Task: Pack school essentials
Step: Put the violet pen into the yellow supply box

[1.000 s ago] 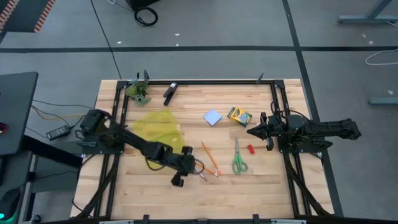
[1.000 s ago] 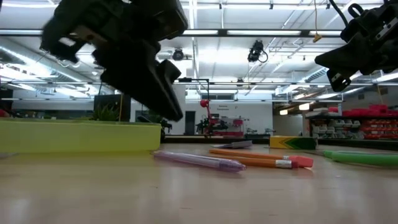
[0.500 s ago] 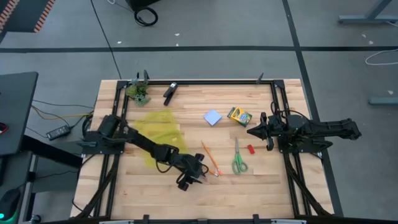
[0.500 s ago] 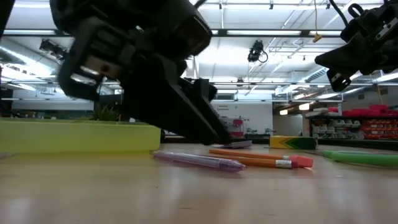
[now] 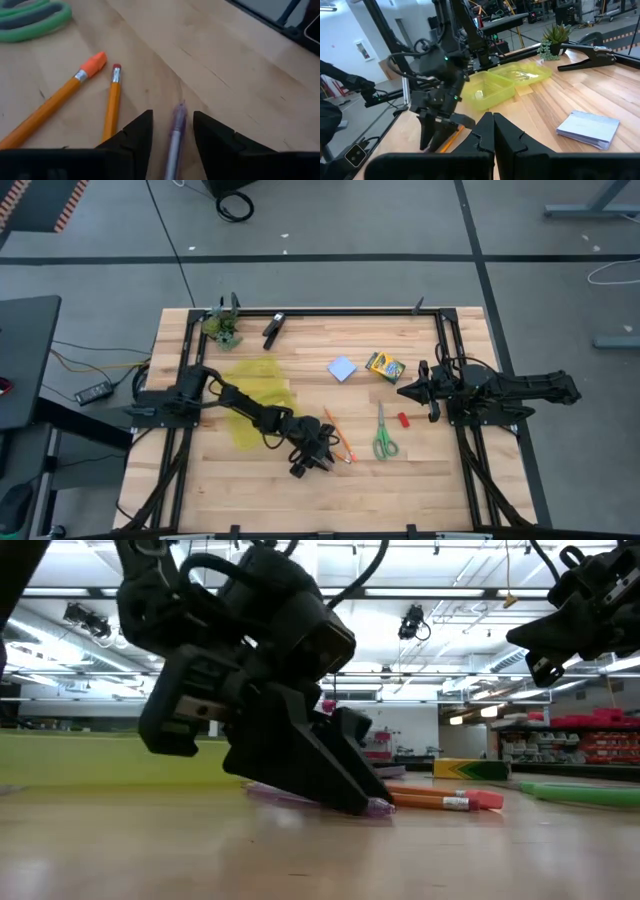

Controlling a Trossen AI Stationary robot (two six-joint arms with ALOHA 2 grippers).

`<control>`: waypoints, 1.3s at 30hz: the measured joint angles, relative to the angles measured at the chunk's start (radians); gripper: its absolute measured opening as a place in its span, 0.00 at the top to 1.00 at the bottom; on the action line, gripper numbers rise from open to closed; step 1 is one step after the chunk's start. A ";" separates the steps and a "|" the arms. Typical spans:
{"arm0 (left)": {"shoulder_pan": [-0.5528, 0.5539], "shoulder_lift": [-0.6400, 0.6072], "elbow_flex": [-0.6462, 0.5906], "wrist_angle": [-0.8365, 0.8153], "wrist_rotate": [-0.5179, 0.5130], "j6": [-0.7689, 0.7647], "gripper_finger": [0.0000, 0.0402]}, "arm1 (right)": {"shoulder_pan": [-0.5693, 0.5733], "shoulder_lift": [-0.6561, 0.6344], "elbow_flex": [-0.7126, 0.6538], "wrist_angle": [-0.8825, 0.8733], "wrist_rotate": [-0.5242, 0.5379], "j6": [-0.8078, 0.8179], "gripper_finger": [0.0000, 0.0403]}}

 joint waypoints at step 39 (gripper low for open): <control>0.014 -0.016 -0.003 -0.052 -0.051 -0.041 0.93 | 0.000 0.000 0.000 -0.001 0.000 0.000 0.98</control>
